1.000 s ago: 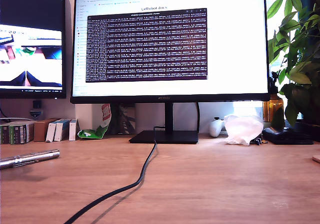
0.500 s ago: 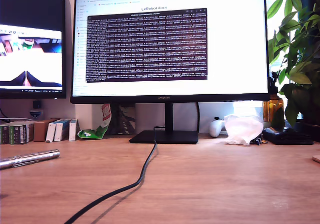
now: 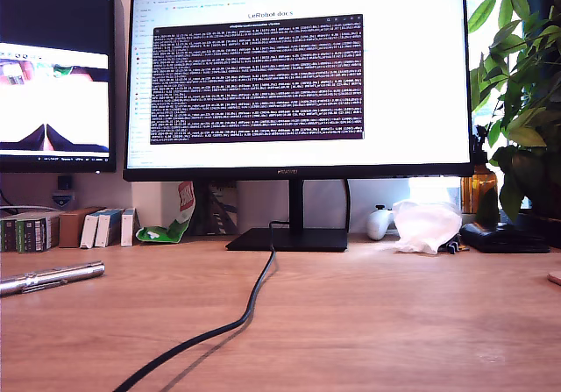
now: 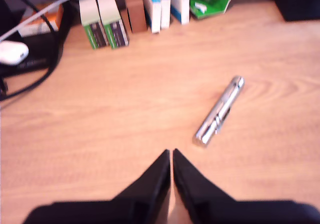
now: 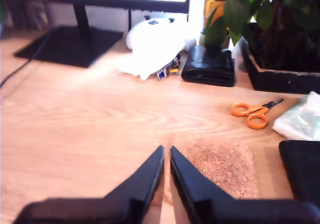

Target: Pick the metallic laser pointer with your right arm, pass it to your left arm, then place it down to the left side of the table

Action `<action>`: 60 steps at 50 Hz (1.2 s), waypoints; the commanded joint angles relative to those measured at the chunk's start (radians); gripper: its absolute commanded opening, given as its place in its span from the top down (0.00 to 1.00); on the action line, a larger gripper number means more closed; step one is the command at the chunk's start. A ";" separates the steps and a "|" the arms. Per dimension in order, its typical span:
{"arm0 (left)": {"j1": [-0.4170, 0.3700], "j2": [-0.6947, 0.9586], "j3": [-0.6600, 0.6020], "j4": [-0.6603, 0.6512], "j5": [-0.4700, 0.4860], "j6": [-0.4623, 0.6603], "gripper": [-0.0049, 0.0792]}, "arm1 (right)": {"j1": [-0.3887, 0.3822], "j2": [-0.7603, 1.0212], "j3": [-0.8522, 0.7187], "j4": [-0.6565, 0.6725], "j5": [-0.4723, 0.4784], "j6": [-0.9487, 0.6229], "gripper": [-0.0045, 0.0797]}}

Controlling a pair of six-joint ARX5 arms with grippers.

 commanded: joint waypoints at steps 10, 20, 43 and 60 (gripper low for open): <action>-0.005 0.001 -0.029 -0.004 0.027 -0.023 0.96 | 0.004 -0.001 -0.024 -0.007 -0.001 -0.023 0.96; -0.005 -0.036 -0.032 -0.024 0.027 0.010 0.96 | 0.004 -0.002 -0.024 -0.059 -0.004 -0.054 0.96; -0.021 -0.338 -0.137 -0.108 -0.019 0.030 0.96 | 0.004 -0.076 -0.063 -0.048 -0.008 -0.059 0.96; -0.030 -0.500 -0.160 -0.116 -0.018 0.040 0.96 | 0.005 -0.077 -0.063 -0.047 -0.020 -0.077 0.96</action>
